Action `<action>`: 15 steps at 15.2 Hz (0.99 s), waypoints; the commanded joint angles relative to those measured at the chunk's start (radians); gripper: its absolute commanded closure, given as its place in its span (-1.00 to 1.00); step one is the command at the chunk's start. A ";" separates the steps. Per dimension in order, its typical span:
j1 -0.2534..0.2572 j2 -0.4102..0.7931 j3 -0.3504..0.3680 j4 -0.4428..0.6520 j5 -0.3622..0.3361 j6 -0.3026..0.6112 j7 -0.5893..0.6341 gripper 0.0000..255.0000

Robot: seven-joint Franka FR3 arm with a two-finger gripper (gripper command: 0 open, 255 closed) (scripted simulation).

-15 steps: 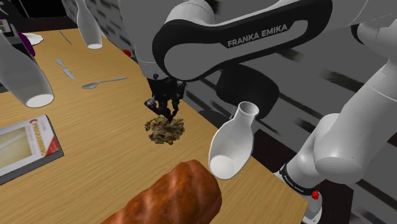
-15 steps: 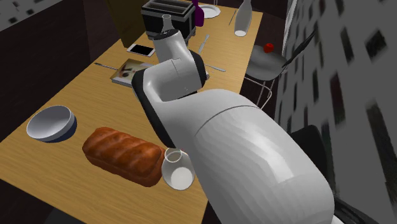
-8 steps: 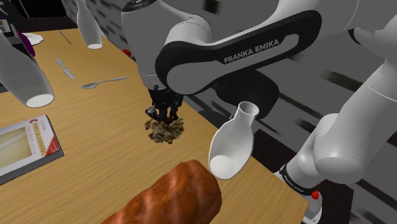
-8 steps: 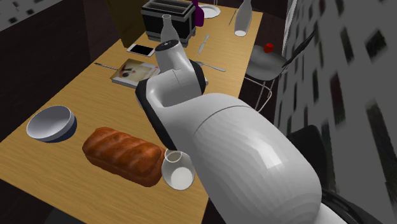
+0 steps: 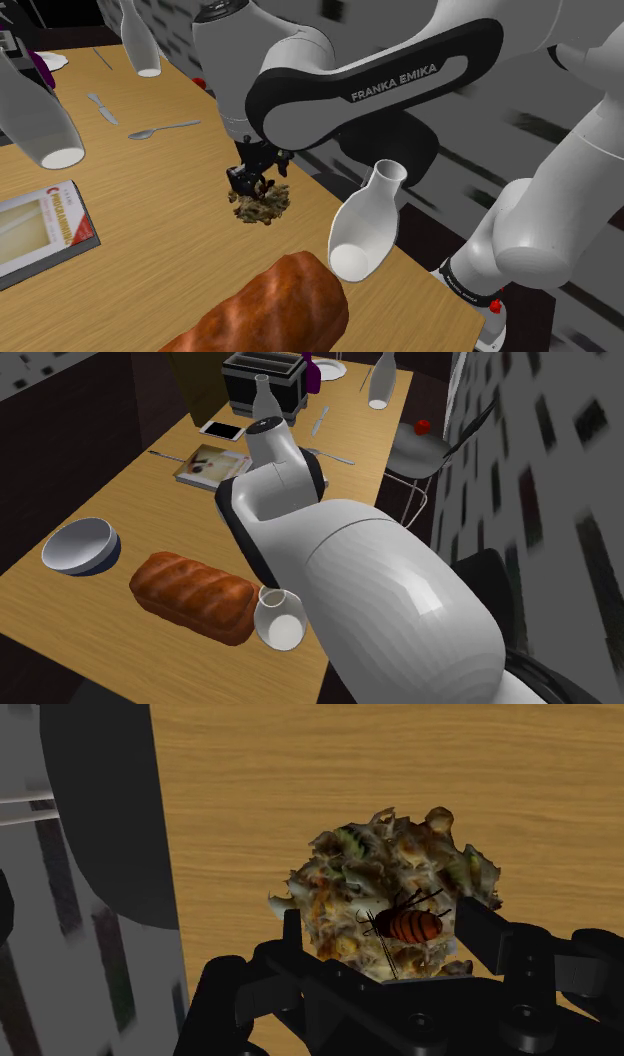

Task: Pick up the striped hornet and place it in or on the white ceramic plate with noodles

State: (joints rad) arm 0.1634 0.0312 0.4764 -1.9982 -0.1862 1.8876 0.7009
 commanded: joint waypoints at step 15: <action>0.008 -0.006 0.008 0.119 0.011 -0.126 -0.008 -1.00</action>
